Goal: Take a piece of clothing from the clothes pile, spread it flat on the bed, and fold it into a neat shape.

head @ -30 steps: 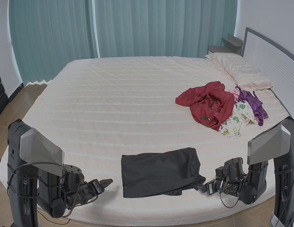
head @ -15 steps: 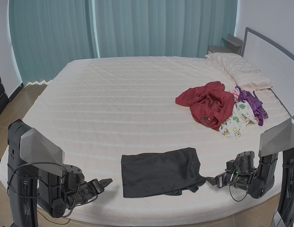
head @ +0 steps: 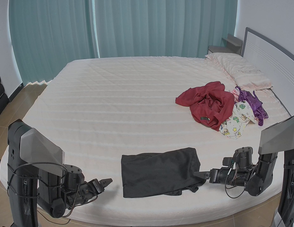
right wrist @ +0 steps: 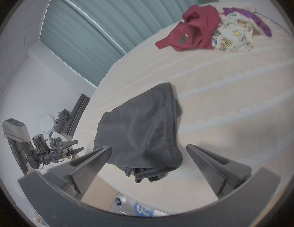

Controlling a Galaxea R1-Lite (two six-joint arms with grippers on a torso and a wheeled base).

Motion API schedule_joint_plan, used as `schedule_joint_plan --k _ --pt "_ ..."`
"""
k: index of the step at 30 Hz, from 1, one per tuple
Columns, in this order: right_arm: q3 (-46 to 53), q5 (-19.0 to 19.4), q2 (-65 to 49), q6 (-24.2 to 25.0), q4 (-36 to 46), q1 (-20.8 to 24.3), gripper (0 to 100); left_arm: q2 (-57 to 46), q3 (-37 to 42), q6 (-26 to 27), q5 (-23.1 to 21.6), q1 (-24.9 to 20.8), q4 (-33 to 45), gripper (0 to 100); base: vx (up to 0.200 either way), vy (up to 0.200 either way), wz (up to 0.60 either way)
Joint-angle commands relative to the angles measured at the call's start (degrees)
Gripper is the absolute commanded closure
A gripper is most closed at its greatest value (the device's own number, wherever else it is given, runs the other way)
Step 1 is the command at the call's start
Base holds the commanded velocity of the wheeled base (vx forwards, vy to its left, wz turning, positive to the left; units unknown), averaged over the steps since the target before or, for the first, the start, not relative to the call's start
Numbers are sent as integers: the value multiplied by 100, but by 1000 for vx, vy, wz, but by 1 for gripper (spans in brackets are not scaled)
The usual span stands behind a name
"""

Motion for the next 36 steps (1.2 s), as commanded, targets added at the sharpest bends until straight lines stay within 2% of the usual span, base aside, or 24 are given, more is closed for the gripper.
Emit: schedule_joint_plan --k 1,7,8,22,27,34,35,36 --pt "-177 34 420 58 28 234 0 6 1 -2 5 0 -93 0 0 0 0" --pt "-229 17 543 58 36 277 0 6 1 -2 5 0 -102 0 0 0 0" --pt "-221 17 543 58 36 277 100 6 1 -2 -4 0 -93 0 0 0 0" --pt "315 -176 332 -65 -43 75 100 15 -17 -2 5 0 -93 0 0 0 0" --pt "491 -176 367 -583 -43 -136 100 15 -17 -2 5 0 -93 0 0 0 0" --pt "482 -176 420 -689 -8 -100 100 15 -17 -11 22 0 -93 0 0 0 0" --pt "491 -176 420 -680 -25 -100 0 6 -8 -11 31 -8 -93 0 0 0 0" --pt "491 -176 420 -680 -25 -100 0 6 -8 -11 31 -8 -93 0 0 0 0"
